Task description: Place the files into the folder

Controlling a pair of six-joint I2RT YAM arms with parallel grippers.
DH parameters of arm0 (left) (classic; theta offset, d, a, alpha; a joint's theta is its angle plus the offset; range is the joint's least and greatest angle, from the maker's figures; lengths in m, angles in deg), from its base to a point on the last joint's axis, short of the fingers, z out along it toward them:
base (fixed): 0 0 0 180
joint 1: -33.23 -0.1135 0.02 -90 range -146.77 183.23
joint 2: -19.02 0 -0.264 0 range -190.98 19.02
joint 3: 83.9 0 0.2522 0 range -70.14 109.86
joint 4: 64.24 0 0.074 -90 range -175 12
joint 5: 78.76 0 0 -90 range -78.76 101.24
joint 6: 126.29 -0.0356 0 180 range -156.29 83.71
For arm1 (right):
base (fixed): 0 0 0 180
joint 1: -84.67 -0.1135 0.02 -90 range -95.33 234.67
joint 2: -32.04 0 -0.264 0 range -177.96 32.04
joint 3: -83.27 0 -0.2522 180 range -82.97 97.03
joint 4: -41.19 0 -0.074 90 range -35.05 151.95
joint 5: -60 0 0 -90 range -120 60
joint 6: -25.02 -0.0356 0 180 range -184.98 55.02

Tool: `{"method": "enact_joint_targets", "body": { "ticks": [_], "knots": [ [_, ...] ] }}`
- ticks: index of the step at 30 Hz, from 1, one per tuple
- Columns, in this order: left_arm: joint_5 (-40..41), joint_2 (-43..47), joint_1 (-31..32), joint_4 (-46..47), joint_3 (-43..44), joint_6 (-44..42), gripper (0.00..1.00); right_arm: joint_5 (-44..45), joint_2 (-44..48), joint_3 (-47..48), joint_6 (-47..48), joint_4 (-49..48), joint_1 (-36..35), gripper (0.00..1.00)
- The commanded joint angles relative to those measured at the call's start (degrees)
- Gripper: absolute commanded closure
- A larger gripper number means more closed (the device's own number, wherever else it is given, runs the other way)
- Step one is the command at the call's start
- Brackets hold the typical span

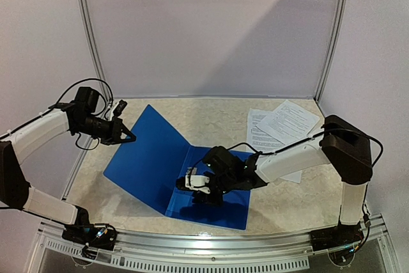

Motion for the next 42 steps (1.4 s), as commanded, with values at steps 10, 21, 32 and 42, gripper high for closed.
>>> {"method": "enact_joint_targets", "body": {
  "ticks": [10,21,32,42],
  "knots": [
    [-0.07,1.37,-0.10,2.22,-0.33,-0.11,0.97,-0.15,-7.08,15.59,11.56,12.37,1.09,0.77],
    [-0.04,1.16,-0.07,2.26,-0.33,-0.16,0.97,1.28,-10.71,17.34,10.52,12.73,3.29,0.83],
    [-0.09,1.07,-0.20,2.13,-0.16,-0.11,0.97,-0.15,-5.10,14.93,13.08,10.48,3.31,0.83],
    [0.00,1.19,-0.21,2.10,-0.16,-0.05,0.97,1.07,-8.17,18.89,13.38,11.17,3.34,0.80]
  ]
}}
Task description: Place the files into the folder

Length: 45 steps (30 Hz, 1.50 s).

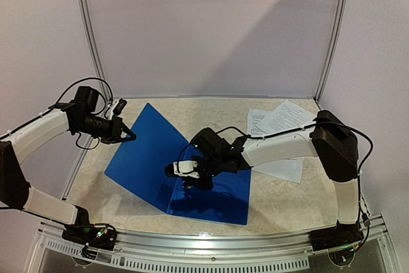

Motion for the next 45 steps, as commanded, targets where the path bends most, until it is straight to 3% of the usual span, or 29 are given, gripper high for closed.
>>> {"method": "enact_joint_targets", "body": {
  "ticks": [1,23,36,45],
  "knots": [
    [0.09,1.04,-0.19,1.00,-0.16,-0.48,0.97,0.96,-2.25,2.31,0.88,1.23,0.23,0.80],
    [0.24,0.70,-0.18,1.08,-0.16,-0.42,0.98,3.47,-8.08,0.37,0.28,2.39,0.78,0.89],
    [0.49,0.74,-0.54,0.90,0.04,-0.64,0.98,6.79,-9.20,-9.04,0.45,1.86,-0.92,0.97],
    [1.60,0.75,-0.68,0.09,0.41,-1.33,1.00,8.23,-10.60,-10.72,-0.61,2.97,-0.97,0.99]
  ]
}}
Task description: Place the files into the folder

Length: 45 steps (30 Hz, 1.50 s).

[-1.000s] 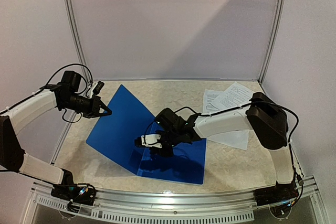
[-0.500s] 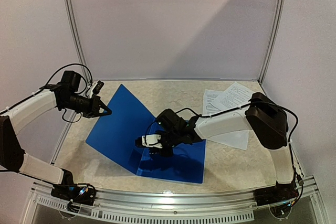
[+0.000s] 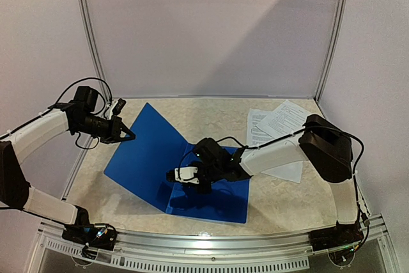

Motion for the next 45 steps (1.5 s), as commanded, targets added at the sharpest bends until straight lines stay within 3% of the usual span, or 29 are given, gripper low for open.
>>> {"method": "enact_joint_targets", "body": {
  "ticks": [1,11,28,45],
  "knots": [
    [1.43,0.65,-0.44,-0.13,0.45,-1.40,1.00,3.97,-6.86,-5.86,-2.22,14.34,-0.22,0.99],
    [1.58,0.47,-0.44,-0.86,0.82,-2.29,1.00,2.56,-3.63,-7.89,-5.90,12.00,0.37,0.99],
    [1.42,0.91,-0.46,-0.27,0.10,-2.04,1.00,2.07,9.01,-2.45,-9.76,7.30,0.89,0.98],
    [1.64,0.47,0.20,2.05,-2.44,-1.16,1.00,3.83,9.45,0.45,-10.81,3.01,2.10,0.92]
  ]
}}
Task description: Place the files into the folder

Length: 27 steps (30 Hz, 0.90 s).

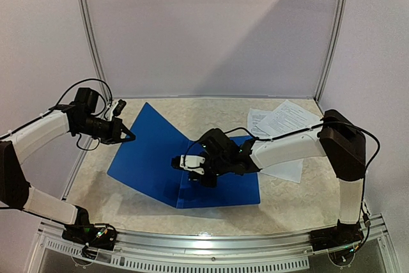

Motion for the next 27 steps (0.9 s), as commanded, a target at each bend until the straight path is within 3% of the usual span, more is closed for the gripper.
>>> {"method": "enact_joint_targets", "body": {
  "ticks": [1,12,21,27],
  "knots": [
    [0.43,0.54,0.21,0.52,-1.32,-0.65,1.00,0.77,1.98,2.15,-1.17,-1.13,0.70,0.92],
    [0.43,0.42,0.22,0.41,-1.15,-0.85,1.00,1.82,-1.07,-1.73,-0.02,-0.12,0.70,0.95],
    [0.39,0.55,0.30,0.60,-1.07,-0.64,1.00,-1.83,-3.04,2.64,5.46,2.04,-1.65,0.81],
    [0.47,0.50,0.18,0.47,-0.98,-0.68,1.00,-0.50,-7.39,5.04,7.69,3.94,-1.92,0.78]
  ]
}}
